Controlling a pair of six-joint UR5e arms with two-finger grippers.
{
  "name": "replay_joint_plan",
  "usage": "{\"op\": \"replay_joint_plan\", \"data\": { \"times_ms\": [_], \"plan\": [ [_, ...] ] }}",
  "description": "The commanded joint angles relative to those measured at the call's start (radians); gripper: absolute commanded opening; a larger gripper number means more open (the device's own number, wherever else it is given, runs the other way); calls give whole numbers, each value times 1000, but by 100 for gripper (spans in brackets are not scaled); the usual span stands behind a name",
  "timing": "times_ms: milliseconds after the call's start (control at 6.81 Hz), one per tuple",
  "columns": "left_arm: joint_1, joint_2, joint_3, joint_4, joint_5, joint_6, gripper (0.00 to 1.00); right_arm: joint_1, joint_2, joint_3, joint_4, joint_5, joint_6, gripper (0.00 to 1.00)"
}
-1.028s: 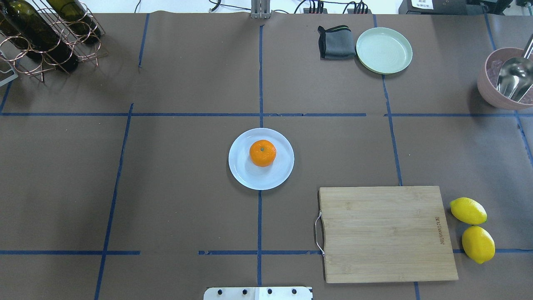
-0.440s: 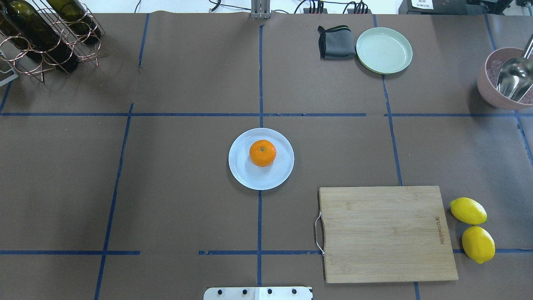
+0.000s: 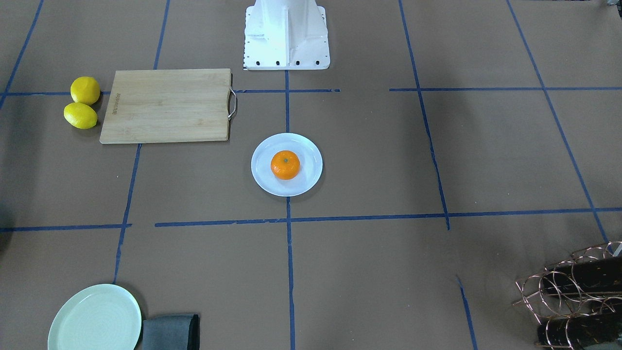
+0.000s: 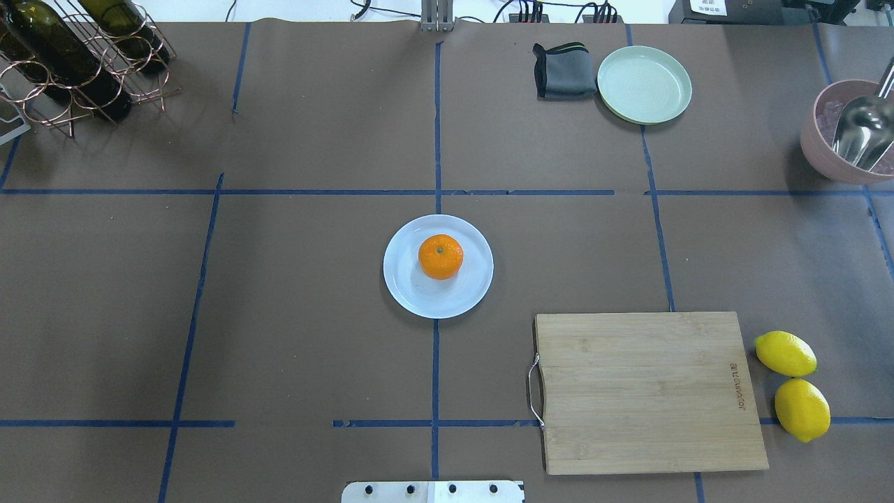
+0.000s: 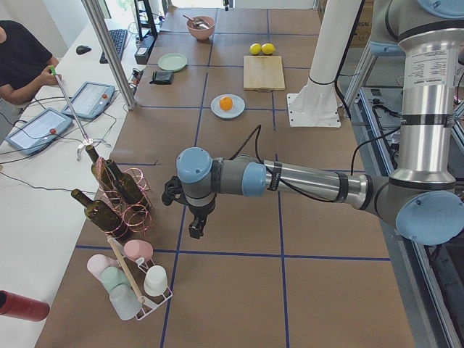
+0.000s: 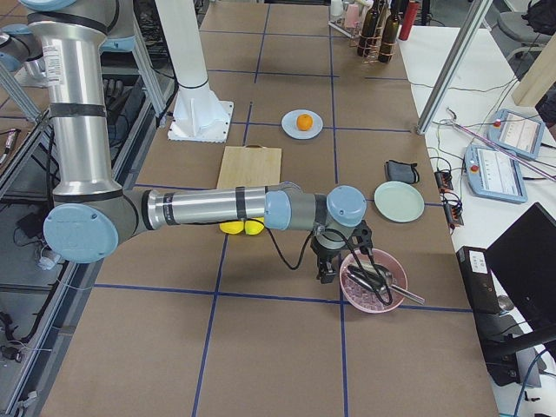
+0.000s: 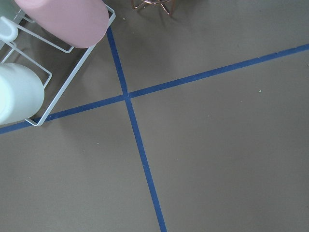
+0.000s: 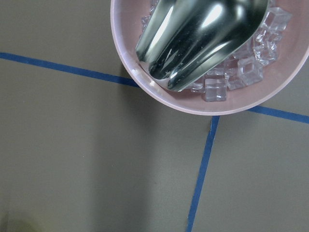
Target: Pick orange to plate
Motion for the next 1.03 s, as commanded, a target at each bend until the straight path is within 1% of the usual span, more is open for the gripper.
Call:
{"op": "replay_joint_plan", "data": {
  "times_ms": [0,440,734,881],
  "plan": [
    [1,-6,3,-2,1,-4,100,-1,0,1,4,-1,1,100],
    [1,-9,-1,0,4,-1,100,-3,7,-2,4,-1,4,100],
    [1,-37,-1,4,4,1,100,-3,7,-2,4,-1,3,100],
    [0,-37,-17,4,4,1,100,-3,7,-3,4,-2,3,100]
  ]
}}
